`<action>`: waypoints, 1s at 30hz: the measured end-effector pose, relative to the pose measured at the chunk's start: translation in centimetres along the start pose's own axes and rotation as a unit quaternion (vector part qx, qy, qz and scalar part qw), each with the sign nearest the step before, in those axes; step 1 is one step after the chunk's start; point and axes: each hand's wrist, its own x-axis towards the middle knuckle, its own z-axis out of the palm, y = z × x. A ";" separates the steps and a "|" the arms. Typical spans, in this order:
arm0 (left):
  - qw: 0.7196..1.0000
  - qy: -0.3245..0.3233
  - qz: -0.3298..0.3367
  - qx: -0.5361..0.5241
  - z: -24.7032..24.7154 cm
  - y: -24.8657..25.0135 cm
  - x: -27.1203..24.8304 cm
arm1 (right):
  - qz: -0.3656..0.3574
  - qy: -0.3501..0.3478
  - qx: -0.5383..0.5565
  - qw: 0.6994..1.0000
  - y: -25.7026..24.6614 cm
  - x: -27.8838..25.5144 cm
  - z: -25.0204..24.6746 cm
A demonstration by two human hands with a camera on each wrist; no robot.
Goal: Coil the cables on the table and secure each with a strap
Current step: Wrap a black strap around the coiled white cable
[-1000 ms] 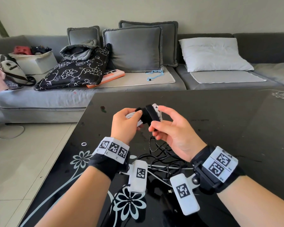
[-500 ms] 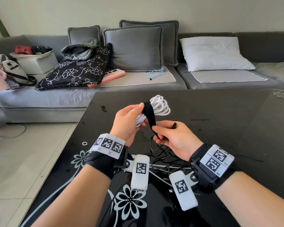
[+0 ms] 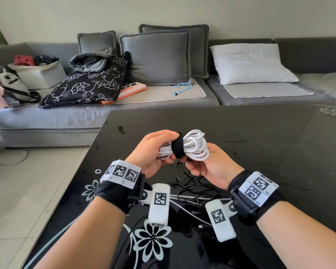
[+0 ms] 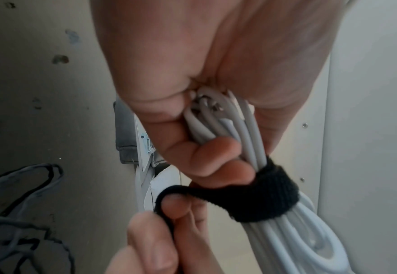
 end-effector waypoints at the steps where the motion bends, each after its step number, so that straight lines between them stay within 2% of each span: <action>1: 1.000 -0.006 -0.003 -0.004 0.0 0.0 -0.1 | 0.003 0.003 0.030 1.000 0.0 0.2 -0.2; 4: 0.999 -0.032 -0.012 -0.027 -0.1 0.1 -0.3 | 0.008 0.031 0.075 0.997 -0.3 0.5 -0.8; 9: 0.996 -0.076 -0.020 -0.030 0.2 0.1 -0.4 | 0.011 0.058 0.049 0.997 -0.5 0.4 -1.2; 14: 0.995 -0.098 -0.020 -0.020 0.4 0.1 -0.5 | 0.008 0.082 0.125 0.989 -0.9 0.2 -1.9; 17: 0.997 -0.078 -0.020 -0.018 0.3 -0.1 -0.3 | 0.020 0.023 0.100 0.994 -0.7 0.4 -1.8; 19: 0.998 -0.050 -0.017 -0.021 0.2 -0.3 0.0 | 0.015 0.003 0.122 0.992 -0.6 0.4 -1.7; 22: 1.000 0.002 0.007 -0.029 -0.2 -0.4 0.4 | 0.029 -0.033 0.134 0.990 -0.4 0.2 -1.6; 25: 0.997 0.064 0.030 -0.021 -0.5 -0.6 0.8 | 0.063 -0.091 0.091 0.990 -0.3 -0.1 -1.4; 27: 0.995 0.094 0.042 -0.011 -0.7 -0.8 1.0 | 0.079 -0.103 0.070 0.989 -0.2 -0.3 -1.1; 30: 0.991 0.122 0.062 -0.003 -0.8 -0.9 1.2 | 0.054 -0.074 0.019 0.996 0.2 -0.4 -0.4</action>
